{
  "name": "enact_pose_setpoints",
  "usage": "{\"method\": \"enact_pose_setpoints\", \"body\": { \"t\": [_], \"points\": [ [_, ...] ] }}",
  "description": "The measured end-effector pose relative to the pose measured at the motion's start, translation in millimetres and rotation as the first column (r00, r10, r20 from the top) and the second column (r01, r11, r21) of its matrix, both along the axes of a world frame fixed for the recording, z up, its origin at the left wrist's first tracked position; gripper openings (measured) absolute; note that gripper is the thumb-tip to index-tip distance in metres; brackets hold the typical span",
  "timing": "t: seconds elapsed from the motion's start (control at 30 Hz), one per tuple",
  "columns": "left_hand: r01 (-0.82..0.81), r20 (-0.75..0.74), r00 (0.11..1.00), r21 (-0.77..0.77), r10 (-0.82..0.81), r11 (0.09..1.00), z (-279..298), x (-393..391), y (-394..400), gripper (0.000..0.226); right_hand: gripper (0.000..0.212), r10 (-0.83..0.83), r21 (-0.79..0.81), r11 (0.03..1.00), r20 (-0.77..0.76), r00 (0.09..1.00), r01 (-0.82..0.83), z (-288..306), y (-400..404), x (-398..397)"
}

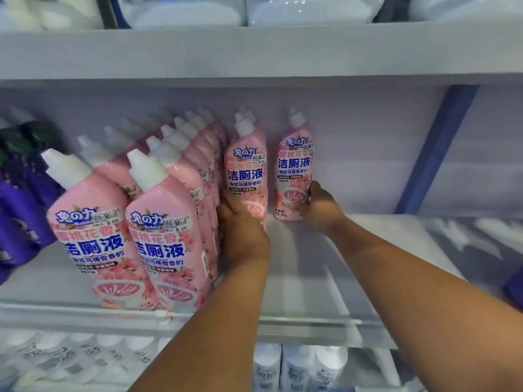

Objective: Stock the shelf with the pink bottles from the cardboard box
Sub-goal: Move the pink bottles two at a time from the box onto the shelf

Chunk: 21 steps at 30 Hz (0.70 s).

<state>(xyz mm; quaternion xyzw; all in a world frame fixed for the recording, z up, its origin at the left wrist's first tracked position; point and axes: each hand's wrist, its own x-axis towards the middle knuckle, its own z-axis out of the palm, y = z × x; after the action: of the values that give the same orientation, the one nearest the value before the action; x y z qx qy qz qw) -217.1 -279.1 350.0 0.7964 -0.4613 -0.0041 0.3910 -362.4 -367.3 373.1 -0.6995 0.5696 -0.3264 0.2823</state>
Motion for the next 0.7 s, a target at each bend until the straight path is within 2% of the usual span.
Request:
{"method": "enact_pose_setpoints", "body": {
  "t": [0.1,0.17,0.33,0.47,0.53,0.63,0.7],
  "points": [
    [0.017,0.026,1.0,-0.029,-0.016,0.999,-9.1,4.5,-5.7,0.051,0.051,-0.005,0.015,1.0,-0.035,0.999,0.005,3.0,-9.0,0.2],
    [0.023,0.027,0.999,-0.007,-0.022,1.0,-14.9,7.3,-8.4,0.043,0.05,-0.005,0.016,1.0,-0.04,0.999,0.006,2.8,-13.1,0.7],
    [0.018,0.045,0.999,0.105,-0.022,0.994,-15.2,10.4,-14.0,0.043,0.049,-0.009,-0.005,1.0,-0.039,0.999,0.009,1.5,-18.3,4.2],
    [0.009,0.049,0.999,0.113,-0.015,0.994,-16.5,9.2,-16.2,0.04,0.05,-0.048,-0.009,0.999,-0.047,0.998,0.047,-4.3,-24.9,11.0],
    [0.017,0.037,0.999,0.107,-0.021,0.994,-16.6,8.4,-16.4,0.041,0.054,-0.077,-0.009,0.997,-0.131,0.988,0.077,-4.3,-26.2,13.0],
    [0.065,0.005,0.998,0.109,-0.066,0.992,-16.1,10.8,-11.8,0.049,0.045,-0.011,0.049,0.998,-0.364,0.931,0.03,2.7,-12.6,11.2],
    [0.13,-0.037,0.991,0.118,-0.126,0.985,-14.4,13.0,-3.5,0.05,0.041,0.053,0.085,0.996,-0.394,0.918,-0.021,5.5,6.1,8.8]
  ]
}}
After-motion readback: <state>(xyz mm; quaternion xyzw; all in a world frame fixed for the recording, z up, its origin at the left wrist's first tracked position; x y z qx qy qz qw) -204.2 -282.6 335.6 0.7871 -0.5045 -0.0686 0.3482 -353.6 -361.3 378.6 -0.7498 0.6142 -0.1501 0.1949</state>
